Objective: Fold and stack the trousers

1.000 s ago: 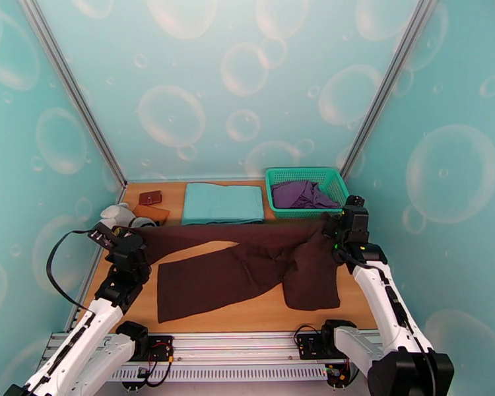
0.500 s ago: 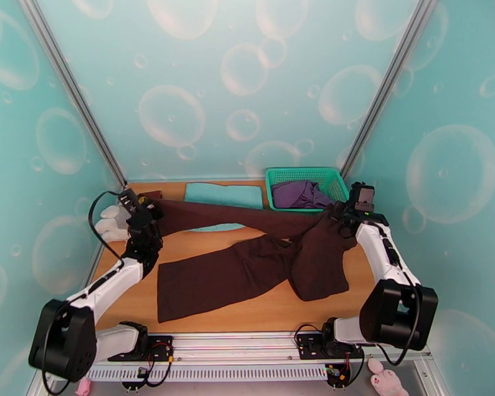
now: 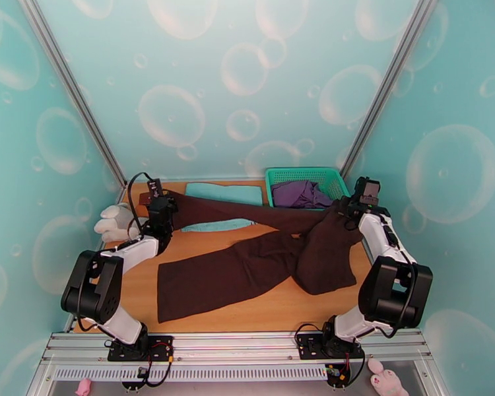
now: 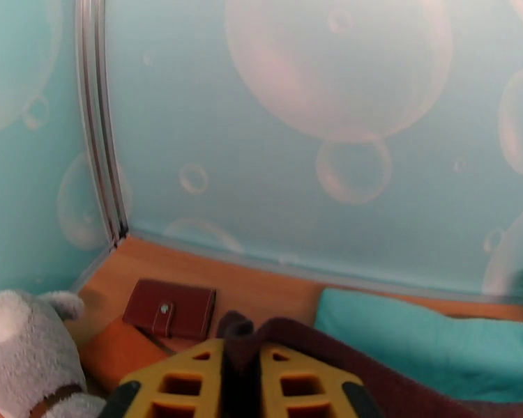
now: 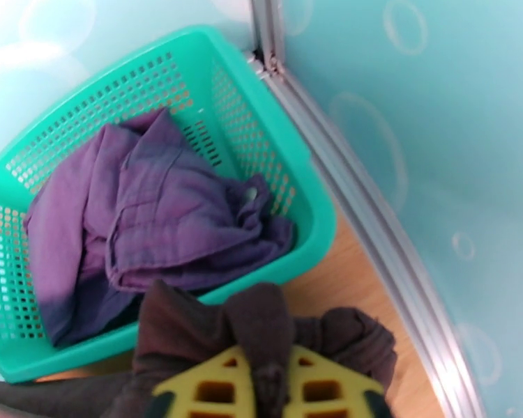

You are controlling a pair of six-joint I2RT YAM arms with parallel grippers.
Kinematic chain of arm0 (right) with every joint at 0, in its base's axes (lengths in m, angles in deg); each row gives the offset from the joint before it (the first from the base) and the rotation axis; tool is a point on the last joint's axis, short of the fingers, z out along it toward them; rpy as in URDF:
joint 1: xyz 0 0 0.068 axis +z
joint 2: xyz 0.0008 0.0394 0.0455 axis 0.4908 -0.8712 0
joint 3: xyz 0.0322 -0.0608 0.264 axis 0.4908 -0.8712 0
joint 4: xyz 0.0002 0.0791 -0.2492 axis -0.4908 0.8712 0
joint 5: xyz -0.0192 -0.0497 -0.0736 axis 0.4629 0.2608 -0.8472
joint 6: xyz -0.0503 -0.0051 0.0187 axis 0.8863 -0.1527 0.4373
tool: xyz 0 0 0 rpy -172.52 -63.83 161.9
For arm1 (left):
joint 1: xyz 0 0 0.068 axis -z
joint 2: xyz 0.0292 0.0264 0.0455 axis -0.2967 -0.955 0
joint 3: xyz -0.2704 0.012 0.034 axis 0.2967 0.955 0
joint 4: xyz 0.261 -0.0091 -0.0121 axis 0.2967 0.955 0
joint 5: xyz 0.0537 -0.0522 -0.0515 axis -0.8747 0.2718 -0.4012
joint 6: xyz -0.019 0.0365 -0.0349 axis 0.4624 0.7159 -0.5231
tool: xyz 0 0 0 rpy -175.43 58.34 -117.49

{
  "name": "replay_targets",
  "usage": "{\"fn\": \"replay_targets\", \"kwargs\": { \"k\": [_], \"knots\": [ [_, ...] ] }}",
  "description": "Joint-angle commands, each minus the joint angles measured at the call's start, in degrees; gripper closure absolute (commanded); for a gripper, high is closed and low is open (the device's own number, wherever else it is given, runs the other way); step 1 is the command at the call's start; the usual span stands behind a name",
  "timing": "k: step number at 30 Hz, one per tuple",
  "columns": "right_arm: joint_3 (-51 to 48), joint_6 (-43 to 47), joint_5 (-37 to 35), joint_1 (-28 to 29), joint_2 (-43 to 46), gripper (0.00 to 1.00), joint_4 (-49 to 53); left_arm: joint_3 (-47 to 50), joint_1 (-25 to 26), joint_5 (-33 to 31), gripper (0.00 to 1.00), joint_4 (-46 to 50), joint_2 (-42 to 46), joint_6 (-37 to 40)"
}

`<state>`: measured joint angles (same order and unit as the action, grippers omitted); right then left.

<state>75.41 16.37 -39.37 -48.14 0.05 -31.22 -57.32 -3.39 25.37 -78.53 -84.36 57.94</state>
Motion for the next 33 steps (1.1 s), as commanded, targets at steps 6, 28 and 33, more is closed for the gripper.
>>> {"fn": "replay_targets", "kwargs": {
  "k": [6, 28, 33],
  "knots": [
    [-5.4, 0.7, -11.1, -2.6, 11.4, 0.36, -15.0, 13.8, 0.2, 11.3, 0.52, 22.4, 27.2, -14.5],
    [-30.1, -30.8, -6.1, 38.8, 18.2, 0.09, -2.6, -26.8, -4.2, 34.5, 0.42, 35.5, -16.9, -21.4],
    [-30.4, -35.3, -13.9, 46.2, 20.4, 0.09, 4.2, -30.1, -3.8, 36.6, 0.46, 38.4, -20.7, -22.6]
  ]
}}
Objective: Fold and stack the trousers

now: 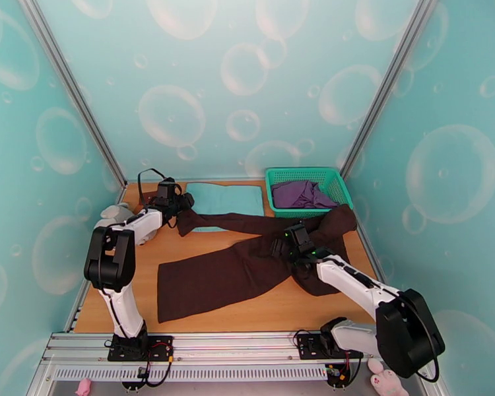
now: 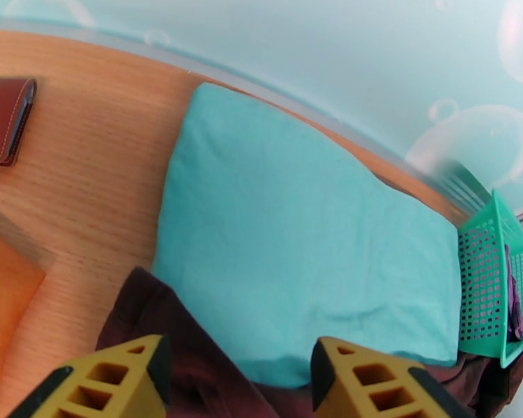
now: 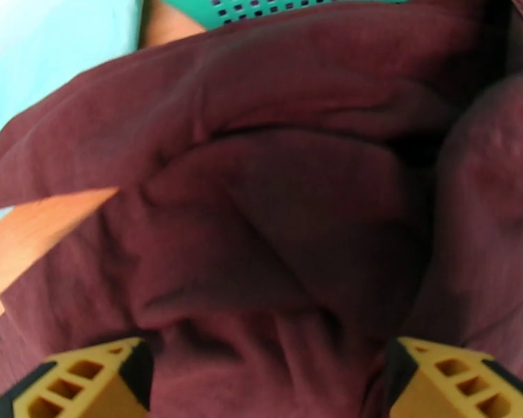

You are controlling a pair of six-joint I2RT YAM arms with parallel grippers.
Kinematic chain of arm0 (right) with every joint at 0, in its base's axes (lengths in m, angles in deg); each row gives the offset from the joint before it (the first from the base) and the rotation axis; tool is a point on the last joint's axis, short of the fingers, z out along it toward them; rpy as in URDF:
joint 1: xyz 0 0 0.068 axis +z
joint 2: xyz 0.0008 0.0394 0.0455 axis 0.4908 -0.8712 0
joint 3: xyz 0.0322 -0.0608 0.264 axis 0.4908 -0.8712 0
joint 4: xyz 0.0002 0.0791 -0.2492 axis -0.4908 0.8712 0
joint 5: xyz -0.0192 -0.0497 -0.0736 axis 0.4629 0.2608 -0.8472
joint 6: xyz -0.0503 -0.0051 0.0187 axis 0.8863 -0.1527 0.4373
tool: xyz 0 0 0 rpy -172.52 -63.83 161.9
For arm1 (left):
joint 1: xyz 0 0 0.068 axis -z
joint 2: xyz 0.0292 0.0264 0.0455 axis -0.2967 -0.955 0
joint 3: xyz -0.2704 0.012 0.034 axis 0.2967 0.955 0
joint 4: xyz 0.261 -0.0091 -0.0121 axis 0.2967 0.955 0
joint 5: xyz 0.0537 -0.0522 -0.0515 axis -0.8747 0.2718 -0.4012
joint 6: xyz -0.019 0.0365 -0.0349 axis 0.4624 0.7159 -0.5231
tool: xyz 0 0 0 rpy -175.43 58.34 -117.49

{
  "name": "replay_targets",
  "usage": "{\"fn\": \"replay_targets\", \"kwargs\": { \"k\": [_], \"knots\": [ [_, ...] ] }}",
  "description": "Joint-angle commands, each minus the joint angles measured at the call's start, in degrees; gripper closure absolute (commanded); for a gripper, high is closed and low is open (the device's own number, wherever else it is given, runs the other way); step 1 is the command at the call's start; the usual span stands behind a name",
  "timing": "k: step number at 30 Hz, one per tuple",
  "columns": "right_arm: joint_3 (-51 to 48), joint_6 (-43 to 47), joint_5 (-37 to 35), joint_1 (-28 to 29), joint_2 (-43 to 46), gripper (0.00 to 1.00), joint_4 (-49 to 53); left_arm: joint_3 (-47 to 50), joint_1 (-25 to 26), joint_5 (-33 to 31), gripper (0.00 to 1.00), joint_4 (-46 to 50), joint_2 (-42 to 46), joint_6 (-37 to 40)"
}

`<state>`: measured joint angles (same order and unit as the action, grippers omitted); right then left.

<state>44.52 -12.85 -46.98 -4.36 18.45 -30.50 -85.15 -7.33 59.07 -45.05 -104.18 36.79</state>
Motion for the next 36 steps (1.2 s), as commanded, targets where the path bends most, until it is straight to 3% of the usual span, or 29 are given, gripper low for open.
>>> {"fn": "replay_targets", "kwargs": {
  "k": [1, 6, 10, 12, 15, 17, 22, 31, 34, 36],
  "knots": [
    [0.5, -6.9, -7.2, 3.2, 2.3, 0.08, 4.8, -2.3, 0.3, 2.5, 0.46, 6.1, -0.7, -1.5],
    [-1.0, -11.6, -10.2, 7.1, 2.1, 0.08, 8.0, 2.3, 1.7, -3.1, 0.45, 7.7, 3.1, -2.3],
    [-2.8, -13.3, -12.9, 7.0, -0.2, 0.07, 7.4, 0.9, 1.7, -2.0, 0.46, 6.4, 0.6, -3.8],
    [-2.8, -13.1, -13.8, 6.9, -0.8, 0.07, 7.1, -0.8, 1.8, -1.0, 0.50, 5.4, -1.0, -5.1],
    [-2.7, -11.9, -13.4, 5.8, 0.0, 0.06, 6.4, -2.4, 1.9, -0.5, 0.89, 6.6, -1.4, -6.0],
    [-3.4, -10.9, -12.7, 4.9, 1.1, 0.06, 5.2, -0.6, 1.9, -1.4, 1.00, 6.2, 0.6, -6.1],
    [-4.5, -7.6, -9.3, 1.4, 2.1, 0.06, 2.2, 3.5, 0.8, -0.6, 1.00, 4.4, 6.9, -6.2],
    [-6.2, -5.2, -4.4, -3.5, 1.3, 0.05, -2.9, -3.8, 0.7, -3.1, 1.00, 3.6, 12.3, -4.0],
    [-6.9, -4.9, -4.0, -4.2, 1.9, 0.05, -2.9, 2.2, 3.1, -5.1, 1.00, -4.6, 18.7, 1.9],
    [-7.3, -4.9, -4.2, -4.4, 2.7, 0.05, -2.7, 10.5, 6.6, -11.0, 1.00, -10.5, 24.7, 6.4]
  ]
}}
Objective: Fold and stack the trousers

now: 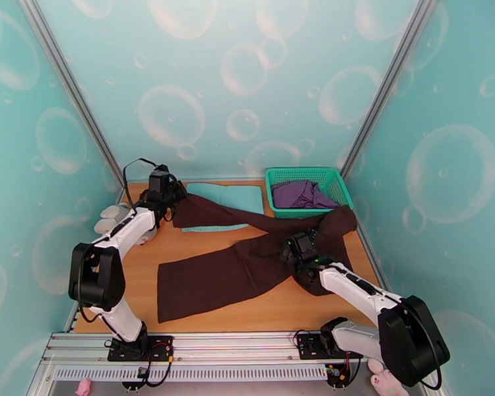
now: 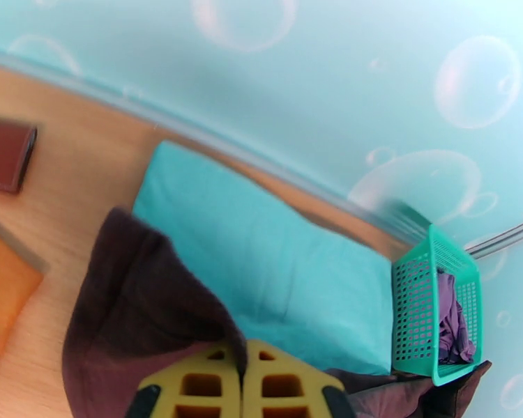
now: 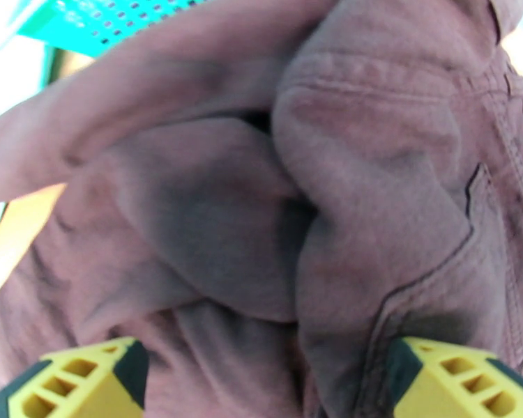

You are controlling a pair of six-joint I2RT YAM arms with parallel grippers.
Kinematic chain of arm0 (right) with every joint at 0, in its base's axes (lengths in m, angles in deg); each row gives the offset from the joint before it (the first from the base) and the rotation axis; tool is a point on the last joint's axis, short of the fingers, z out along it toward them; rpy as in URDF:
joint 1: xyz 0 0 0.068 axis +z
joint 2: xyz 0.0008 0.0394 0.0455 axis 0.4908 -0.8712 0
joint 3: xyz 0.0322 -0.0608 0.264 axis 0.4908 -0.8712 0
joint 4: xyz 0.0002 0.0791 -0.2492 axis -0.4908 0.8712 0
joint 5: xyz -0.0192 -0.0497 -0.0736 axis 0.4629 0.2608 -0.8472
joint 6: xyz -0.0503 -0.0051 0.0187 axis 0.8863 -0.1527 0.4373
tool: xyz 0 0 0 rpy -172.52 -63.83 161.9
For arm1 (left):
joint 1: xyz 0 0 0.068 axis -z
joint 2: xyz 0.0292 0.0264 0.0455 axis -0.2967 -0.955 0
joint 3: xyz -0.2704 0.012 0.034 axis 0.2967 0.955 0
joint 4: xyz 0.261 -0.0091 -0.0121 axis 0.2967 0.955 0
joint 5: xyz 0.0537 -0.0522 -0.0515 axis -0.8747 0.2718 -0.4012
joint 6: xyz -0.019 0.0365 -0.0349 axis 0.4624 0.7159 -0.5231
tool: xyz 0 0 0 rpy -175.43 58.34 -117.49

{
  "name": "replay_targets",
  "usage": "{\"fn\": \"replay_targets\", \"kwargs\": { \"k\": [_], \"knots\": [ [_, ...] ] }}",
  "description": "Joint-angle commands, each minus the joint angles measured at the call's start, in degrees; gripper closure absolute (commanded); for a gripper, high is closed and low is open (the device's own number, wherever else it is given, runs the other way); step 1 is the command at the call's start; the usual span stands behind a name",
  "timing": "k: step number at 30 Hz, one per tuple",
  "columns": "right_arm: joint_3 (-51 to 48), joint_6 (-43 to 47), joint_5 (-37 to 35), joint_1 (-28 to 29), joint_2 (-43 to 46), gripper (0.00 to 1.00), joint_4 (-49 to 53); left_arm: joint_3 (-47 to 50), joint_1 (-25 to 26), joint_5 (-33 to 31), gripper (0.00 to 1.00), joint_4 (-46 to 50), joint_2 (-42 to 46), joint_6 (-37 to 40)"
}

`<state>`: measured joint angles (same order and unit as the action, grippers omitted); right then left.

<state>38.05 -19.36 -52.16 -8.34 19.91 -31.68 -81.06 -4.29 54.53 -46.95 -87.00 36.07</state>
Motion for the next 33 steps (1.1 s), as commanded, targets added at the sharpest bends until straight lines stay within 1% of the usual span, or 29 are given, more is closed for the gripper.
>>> {"fn": "replay_targets", "kwargs": {
  "k": [1, 2, 4, 5, 7, 8, 9, 10, 13, 14, 17, 19, 20, 23, 24, 26, 28, 29, 31, 33],
  "knots": [
    [-1.1, 1.6, 1.1, -0.7, 1.6, 0.05, -1.6, 11.2, 5.3, -9.1, 1.00, -11.1, 10.5, 8.8],
    [-1.4, 1.7, 1.1, -1.1, 1.9, 0.05, -1.7, 16.4, 6.6, -10.9, 1.00, -12.7, 13.3, 9.0],
    [-1.4, 2.0, 1.6, -1.6, 2.0, 0.05, -1.8, 26.1, 7.3, -12.3, 1.00, -13.9, 17.9, 4.4],
    [-1.3, 2.3, 1.9, -1.8, 1.8, 0.05, -1.9, 30.4, 7.5, -13.3, 1.00, -13.0, 19.8, 0.8],
    [-0.7, 2.8, 2.5, -1.8, 1.2, 0.05, -2.1, 35.5, 7.6, -18.4, 1.00, -5.7, 22.0, -8.8],
    [-0.2, 3.1, 2.8, -1.8, 0.7, 0.05, -2.2, 37.2, 7.6, -20.0, 0.89, -2.2, 22.9, -12.6],
    [0.1, 3.4, 3.1, -1.8, 0.3, 0.05, -2.4, 38.6, 7.7, -21.0, 0.73, -0.2, 24.0, -15.0],
    [0.5, 3.7, 3.4, -1.8, -0.2, 0.05, -2.6, 40.0, 7.9, -22.2, 0.60, 0.8, 25.9, -16.9],
    [1.7, 4.6, 4.0, -1.7, -1.7, 0.05, -3.0, 42.2, 7.8, -24.5, 0.37, 1.5, 32.2, -17.7],
    [2.2, 4.9, 4.1, -1.8, -2.1, 0.05, -2.7, 42.2, 7.9, -24.5, 0.33, 1.9, 34.0, -16.8],
    [3.3, 5.2, 3.1, -1.7, -2.6, 0.05, -0.8, 39.6, 8.0, -22.3, 0.32, 7.7, 35.6, -15.3],
    [3.6, 5.0, 1.5, -1.7, -2.0, 0.05, 0.3, 37.1, 8.3, -20.2, 0.32, 13.1, 33.1, -14.9],
    [3.7, 4.8, 0.8, -1.9, -1.5, 0.05, 0.7, 35.6, 9.0, -19.8, 0.32, 15.7, 30.3, -15.2],
    [5.2, 4.9, -1.1, -1.7, -0.5, 0.05, 3.3, 32.8, 13.2, -19.4, 0.32, 20.9, 21.7, -17.8],
    [6.2, 5.1, -2.0, -1.7, -0.8, 0.05, 5.1, 32.4, 14.4, -17.8, 0.32, 22.2, 19.4, -19.1],
    [8.5, 5.3, -4.6, -1.5, -1.8, 0.05, 9.5, 31.9, 17.9, -14.0, 0.36, 24.9, 15.5, -22.4],
    [8.9, 5.7, -6.0, -1.3, -2.4, 0.05, 9.9, 31.7, 22.4, -12.2, 0.39, 26.1, 13.3, -23.9],
    [8.6, 6.3, -5.1, -1.7, -3.0, 0.05, 8.8, 31.4, 24.5, -11.5, 0.40, 26.4, 12.5, -24.7],
    [9.1, 6.9, -3.6, -2.5, -5.8, 0.05, 8.2, 30.7, 26.9, -9.2, 0.40, 25.8, 11.8, -25.4],
    [10.1, 6.9, -4.1, -2.3, -9.1, 0.05, 8.3, 30.9, 28.5, -7.9, 0.38, 24.5, 11.6, -25.8]
  ]
}}
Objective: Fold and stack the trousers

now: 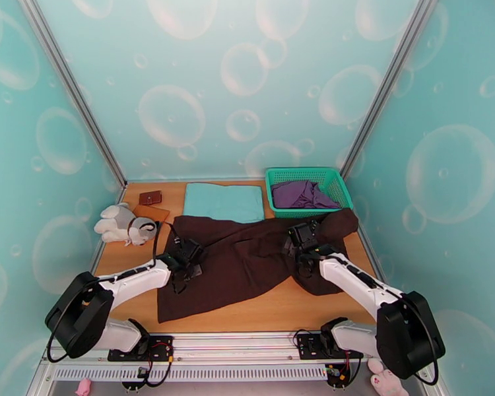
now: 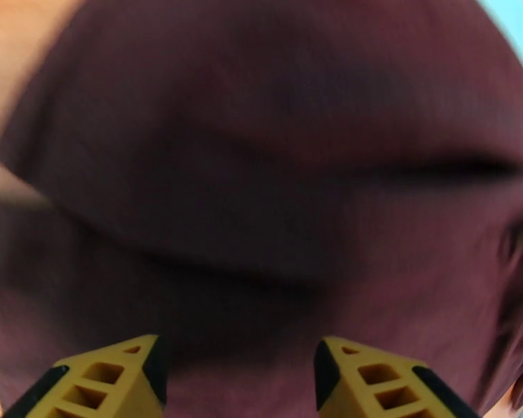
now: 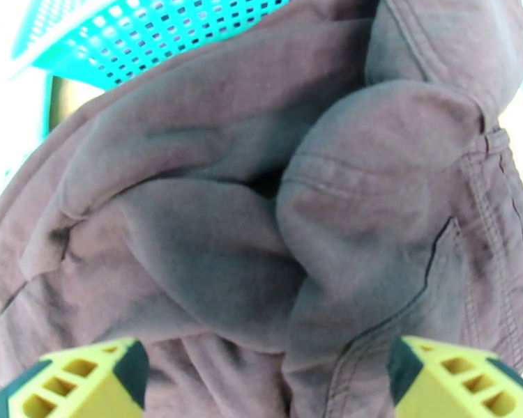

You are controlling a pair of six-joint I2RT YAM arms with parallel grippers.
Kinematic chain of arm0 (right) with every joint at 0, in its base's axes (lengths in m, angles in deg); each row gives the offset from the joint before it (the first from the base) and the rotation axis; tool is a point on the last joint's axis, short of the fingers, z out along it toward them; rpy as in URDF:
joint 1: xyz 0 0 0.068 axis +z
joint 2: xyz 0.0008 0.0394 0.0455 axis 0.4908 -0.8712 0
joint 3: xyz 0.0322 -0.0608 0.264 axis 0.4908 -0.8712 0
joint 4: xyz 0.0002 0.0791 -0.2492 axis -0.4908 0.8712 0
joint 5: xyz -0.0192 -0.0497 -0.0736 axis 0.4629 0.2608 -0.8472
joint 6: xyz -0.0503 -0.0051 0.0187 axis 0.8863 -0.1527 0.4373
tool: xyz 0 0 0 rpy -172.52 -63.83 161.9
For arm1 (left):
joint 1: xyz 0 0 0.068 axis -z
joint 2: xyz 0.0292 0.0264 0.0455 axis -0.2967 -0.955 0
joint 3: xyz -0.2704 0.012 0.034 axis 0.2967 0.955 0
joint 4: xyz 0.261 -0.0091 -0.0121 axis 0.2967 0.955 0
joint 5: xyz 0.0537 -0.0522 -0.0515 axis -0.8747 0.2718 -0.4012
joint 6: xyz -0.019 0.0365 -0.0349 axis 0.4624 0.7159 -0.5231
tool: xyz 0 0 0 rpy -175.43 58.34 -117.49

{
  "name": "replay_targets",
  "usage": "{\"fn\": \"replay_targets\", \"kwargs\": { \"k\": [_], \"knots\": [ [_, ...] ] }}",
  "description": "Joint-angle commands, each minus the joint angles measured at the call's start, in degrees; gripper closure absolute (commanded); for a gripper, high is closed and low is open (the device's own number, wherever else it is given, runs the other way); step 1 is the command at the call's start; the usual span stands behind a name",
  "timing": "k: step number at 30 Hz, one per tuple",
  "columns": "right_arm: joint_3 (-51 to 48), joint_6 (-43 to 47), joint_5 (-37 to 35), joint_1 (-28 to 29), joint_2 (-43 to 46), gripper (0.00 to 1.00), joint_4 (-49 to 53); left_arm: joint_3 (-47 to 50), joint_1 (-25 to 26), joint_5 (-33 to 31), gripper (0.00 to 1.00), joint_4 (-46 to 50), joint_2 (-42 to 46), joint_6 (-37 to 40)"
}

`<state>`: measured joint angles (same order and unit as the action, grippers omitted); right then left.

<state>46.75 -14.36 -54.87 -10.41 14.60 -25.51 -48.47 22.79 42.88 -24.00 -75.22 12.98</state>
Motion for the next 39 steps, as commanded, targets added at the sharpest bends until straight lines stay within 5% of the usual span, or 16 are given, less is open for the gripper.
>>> {"fn": "replay_targets", "kwargs": {
  "k": [1, 8, 10, 13, 18, 20, 28, 35, 39],
  "knots": [
    [1.5, 1.9, -1.5, -0.2, -5.1, 0.05, 2.0, -1.2, 1.7, 4.0, 0.37, 1.3, -0.7, -3.1],
    [-1.5, 1.2, 0.8, -0.1, -9.3, 0.14, -1.7, 2.5, 1.8, 1.9, 0.35, 2.0, -7.1, -0.8],
    [-1.6, 1.2, 0.7, -0.4, -9.4, 0.33, -1.8, 3.1, 1.8, 1.4, 0.38, 1.8, -9.4, -1.1],
    [-1.2, 1.9, 1.3, -1.4, -9.1, 0.60, -1.4, 3.5, 1.9, 0.0, 0.56, 2.6, -13.0, -2.2],
    [0.6, 3.9, 0.9, -3.9, -6.4, 0.90, 1.1, 4.0, 1.4, -6.2, 0.65, 6.2, -15.9, -13.0],
    [1.7, 4.7, 0.6, -5.1, -5.2, 0.94, 2.7, 2.7, -0.1, -7.1, 0.64, 9.0, -18.7, -17.6],
    [7.4, 7.4, 0.6, -7.0, -0.2, 0.89, 13.2, -6.8, -2.5, -5.0, 0.70, 17.9, -35.2, -21.8],
    [11.9, 9.2, -5.8, -9.4, 1.6, 0.48, 18.5, 0.4, -4.6, 1.0, 0.62, 14.4, -26.6, -21.7],
    [15.6, 9.1, -9.0, -6.2, 3.3, 0.34, 17.9, 1.9, -4.5, 4.9, 0.55, 17.5, -21.6, -24.3]
  ]
}}
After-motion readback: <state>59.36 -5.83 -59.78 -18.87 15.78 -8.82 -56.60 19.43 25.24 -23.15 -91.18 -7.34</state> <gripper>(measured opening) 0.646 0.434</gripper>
